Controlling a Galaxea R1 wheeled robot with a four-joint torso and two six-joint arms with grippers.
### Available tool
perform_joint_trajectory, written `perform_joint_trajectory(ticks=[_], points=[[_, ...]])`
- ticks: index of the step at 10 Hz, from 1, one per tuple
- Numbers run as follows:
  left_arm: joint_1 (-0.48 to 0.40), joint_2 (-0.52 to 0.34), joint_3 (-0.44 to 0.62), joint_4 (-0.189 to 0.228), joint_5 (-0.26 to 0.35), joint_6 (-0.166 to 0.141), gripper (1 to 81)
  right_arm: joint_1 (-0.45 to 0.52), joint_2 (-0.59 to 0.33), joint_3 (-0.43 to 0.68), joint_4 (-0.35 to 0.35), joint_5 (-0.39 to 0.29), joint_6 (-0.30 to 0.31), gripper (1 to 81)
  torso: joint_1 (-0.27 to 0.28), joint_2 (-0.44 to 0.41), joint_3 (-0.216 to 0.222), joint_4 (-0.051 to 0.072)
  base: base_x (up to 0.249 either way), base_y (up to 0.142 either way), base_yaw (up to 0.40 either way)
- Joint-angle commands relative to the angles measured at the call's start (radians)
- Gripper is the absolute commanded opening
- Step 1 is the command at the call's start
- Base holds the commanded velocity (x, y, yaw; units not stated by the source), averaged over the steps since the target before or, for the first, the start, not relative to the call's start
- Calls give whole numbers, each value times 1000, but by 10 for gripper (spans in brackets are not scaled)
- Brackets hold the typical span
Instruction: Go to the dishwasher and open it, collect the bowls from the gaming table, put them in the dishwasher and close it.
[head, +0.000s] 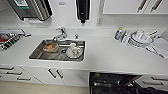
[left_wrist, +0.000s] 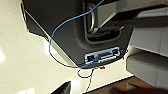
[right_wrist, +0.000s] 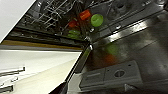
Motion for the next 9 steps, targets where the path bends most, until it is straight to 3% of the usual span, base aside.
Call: perform_joint_trajectory(ticks=[1, 3, 5, 9], points=[[12, 16, -26, -7, 38, 1, 811, -55, -226, 164, -6, -131, -9, 811, 0, 0, 0, 0, 0, 0, 0], [11, 22, -51, -8, 37, 1, 811, -253, -227, 118, -43, -114, -41, 811, 0, 0, 0, 0, 0, 0, 0], [11, 22, -54, -8, 35, 1, 811, -410, -210, 42, -56, -22, -51, 811, 0, 0, 0, 0, 0, 0, 0], [8, 19, -54, -8, 35, 1, 811, -613, -137, -60, -90, 110, -63, 811, 0, 0, 0, 0, 0, 0, 0]])
